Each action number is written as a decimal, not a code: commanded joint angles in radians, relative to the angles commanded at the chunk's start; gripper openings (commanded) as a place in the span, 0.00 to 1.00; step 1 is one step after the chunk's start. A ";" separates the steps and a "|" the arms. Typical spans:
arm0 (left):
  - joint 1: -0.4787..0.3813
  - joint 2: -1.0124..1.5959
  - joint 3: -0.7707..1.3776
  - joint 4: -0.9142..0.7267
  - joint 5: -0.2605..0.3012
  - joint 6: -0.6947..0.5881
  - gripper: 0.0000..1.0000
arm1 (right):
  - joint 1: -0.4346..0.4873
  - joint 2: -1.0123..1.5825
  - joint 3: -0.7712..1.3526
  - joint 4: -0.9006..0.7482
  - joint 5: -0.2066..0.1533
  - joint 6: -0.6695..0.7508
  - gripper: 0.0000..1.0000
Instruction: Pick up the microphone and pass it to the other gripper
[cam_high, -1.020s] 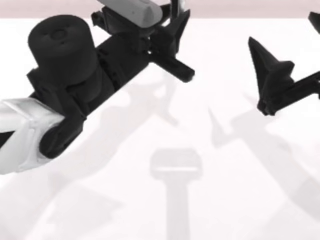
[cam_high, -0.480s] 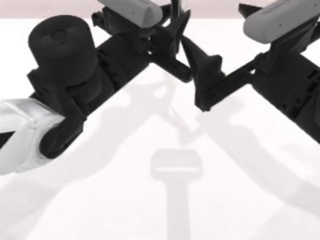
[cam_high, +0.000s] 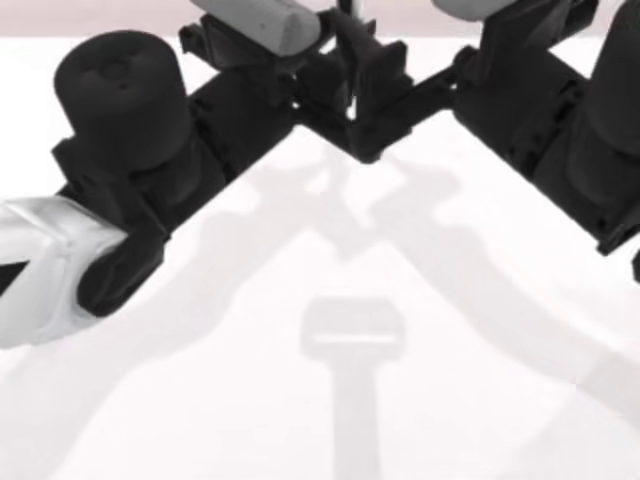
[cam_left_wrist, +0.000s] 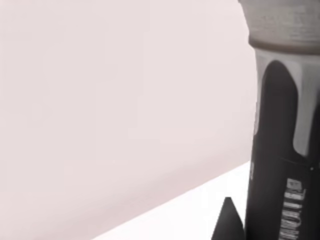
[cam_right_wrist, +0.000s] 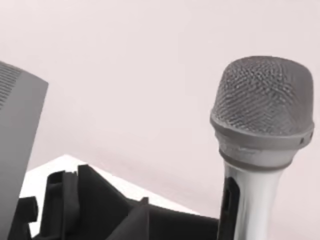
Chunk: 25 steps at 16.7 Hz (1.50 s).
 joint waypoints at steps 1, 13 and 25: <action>0.000 0.000 0.000 0.000 0.000 0.000 0.00 | -0.006 0.055 0.039 0.012 -0.005 0.000 1.00; 0.000 0.000 0.000 0.000 0.000 0.000 0.00 | -0.031 0.236 0.182 0.050 -0.027 0.000 0.77; 0.000 0.000 0.000 0.000 0.000 0.000 0.00 | -0.031 0.236 0.182 0.050 -0.027 0.000 0.00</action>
